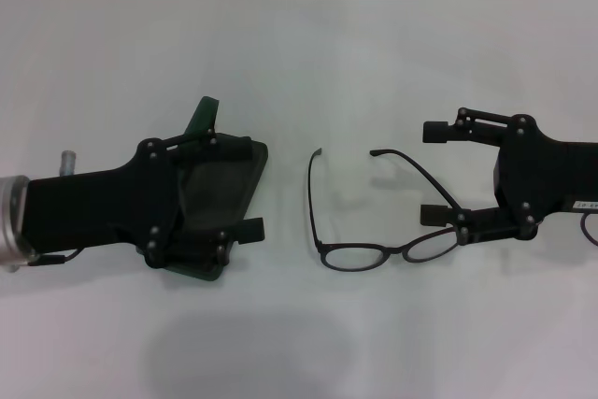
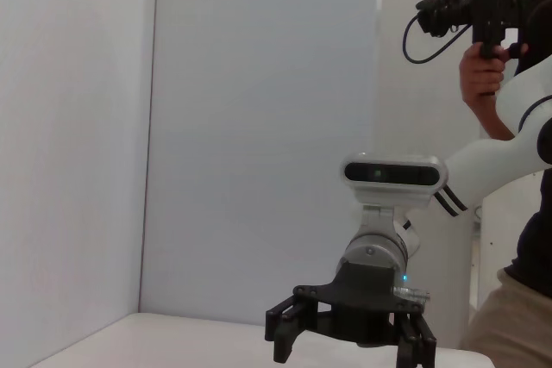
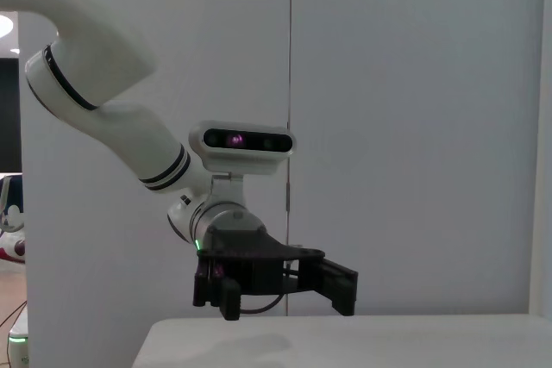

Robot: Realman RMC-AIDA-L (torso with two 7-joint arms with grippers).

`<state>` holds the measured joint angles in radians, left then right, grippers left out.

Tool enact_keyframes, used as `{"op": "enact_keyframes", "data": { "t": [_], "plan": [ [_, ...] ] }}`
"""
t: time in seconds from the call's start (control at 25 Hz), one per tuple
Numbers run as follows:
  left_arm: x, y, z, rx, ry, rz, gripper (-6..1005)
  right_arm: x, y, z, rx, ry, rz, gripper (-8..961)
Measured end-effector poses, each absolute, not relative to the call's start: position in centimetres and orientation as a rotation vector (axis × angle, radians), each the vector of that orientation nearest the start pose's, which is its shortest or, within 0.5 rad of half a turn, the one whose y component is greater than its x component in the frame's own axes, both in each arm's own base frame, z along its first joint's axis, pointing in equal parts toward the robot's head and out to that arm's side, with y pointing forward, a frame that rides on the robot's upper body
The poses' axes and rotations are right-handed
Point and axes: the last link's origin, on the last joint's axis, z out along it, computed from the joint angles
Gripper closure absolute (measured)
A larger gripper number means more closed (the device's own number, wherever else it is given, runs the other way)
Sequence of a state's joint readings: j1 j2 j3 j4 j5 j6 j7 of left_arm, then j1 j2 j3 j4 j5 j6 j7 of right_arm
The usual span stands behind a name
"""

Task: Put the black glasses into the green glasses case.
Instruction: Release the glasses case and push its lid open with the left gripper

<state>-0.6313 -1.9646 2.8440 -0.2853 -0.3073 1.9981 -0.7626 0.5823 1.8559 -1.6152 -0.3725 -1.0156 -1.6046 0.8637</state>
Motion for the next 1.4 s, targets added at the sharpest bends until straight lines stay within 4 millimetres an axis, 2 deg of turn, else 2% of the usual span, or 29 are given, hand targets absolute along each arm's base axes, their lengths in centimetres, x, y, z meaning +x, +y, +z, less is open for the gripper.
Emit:
{"op": "enact_keyframes", "data": {
  "t": [0.24, 0.48, 0.52, 0.6, 0.68, 0.8, 0.92, 1.08, 1.4],
  "plan": [
    [-27.0, 27.2, 1.7, -2.763, -0.168, -1.142, 126, 22.9, 31.9, -0.3, -2.836, -0.036, 0.995, 69],
    [-27.7, 27.2, 2.2, -2.677, -0.221, -1.15, 126, 22.9, 31.9, -0.5, -2.828, -0.024, 0.99, 70],
    [-28.5, 28.2, 3.4, -2.578, -0.368, -1.121, 127, 22.9, 31.9, -0.5, -2.826, -0.022, 0.99, 70],
    [-28.9, 28.9, 4.2, -2.533, -0.453, -1.095, 127, 22.9, 31.9, -0.5, -2.824, -0.022, 0.992, 70],
    [-29.7, 30.1, 5.6, -2.498, -0.613, -0.998, 127, 22.9, 32.0, -0.5, -2.82, -0.024, 0.991, 70],
    [-30.6, 31.8, 7.9, -2.492, -0.96, -0.693, 127, 23.0, 32.1, -0.4, -2.815, -0.023, 0.982, 70],
    [-30.4, 32.0, 8.0, -2.492, -1.06, -0.6, 128, 23.1, 32.2, -0.4, -2.809, -0.031, 0.97, 70],
    [-29.4, 32.3, 6.9, -2.533, -1.124, -0.506, 128, 23.1, 32.2, -0.5, -2.807, -0.04, 0.968, 69],
    [-28.5, 32.8, 5.7, -2.588, -1.181, -0.457, 129, 23.1, 32.1, -0.7, -2.809, -0.06, 0.961, 70]
  ]
}}
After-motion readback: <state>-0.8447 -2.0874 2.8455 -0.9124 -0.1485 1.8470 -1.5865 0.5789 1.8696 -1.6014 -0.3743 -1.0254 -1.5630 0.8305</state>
